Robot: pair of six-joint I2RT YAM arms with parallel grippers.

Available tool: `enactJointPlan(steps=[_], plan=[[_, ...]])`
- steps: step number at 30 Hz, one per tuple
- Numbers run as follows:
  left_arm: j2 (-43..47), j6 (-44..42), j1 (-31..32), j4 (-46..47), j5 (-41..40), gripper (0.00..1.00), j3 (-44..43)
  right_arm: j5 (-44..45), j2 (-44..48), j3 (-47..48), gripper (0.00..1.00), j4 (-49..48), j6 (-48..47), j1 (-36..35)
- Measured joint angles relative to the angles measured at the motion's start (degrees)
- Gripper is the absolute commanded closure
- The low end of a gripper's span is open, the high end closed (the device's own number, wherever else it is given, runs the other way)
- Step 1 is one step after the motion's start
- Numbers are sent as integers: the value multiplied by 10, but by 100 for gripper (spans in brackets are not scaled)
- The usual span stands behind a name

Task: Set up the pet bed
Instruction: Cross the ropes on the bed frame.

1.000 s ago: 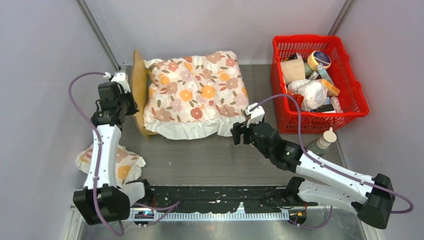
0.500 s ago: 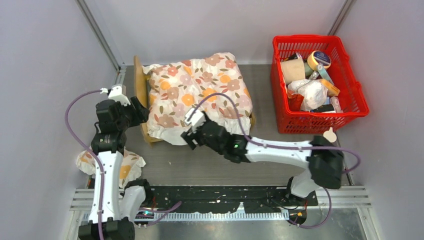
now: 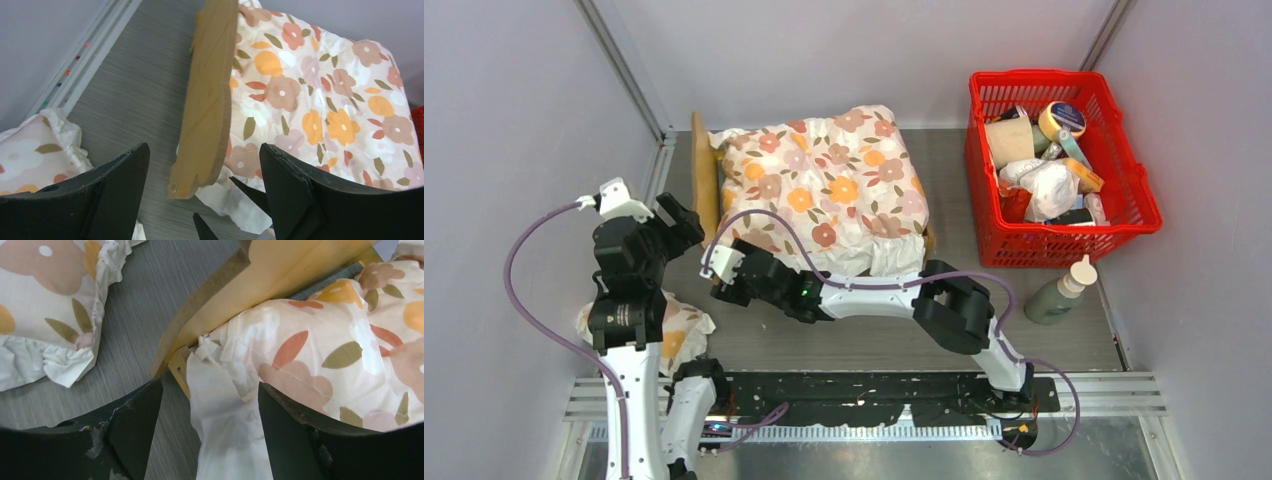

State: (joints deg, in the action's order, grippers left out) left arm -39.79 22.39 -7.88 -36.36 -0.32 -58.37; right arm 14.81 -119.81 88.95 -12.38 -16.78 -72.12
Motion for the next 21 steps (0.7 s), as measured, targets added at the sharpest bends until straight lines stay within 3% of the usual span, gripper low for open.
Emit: enactJointPlan(steps=[2,3,6,7,8,14,21], plan=[[2,7,0,-10,-23,19,-1,-2,-24,27,38,0,-22,0],[3,12,0,-15,-29,20,0,-2,-34,38,50,3,-33,0],[13,19,0,-17,-42,23,9,2,-59,70,75,15,-62,0],[18,24,0,-17,-48,23,17,6,-65,77,89,20,-70,1],[24,29,0,-17,-56,23,26,10,-69,84,93,23,-75,1],[45,47,0,-19,-100,20,52,10,-57,63,95,10,-69,7],[45,83,-2,-34,-152,17,54,-29,46,-43,95,-62,23,31]])
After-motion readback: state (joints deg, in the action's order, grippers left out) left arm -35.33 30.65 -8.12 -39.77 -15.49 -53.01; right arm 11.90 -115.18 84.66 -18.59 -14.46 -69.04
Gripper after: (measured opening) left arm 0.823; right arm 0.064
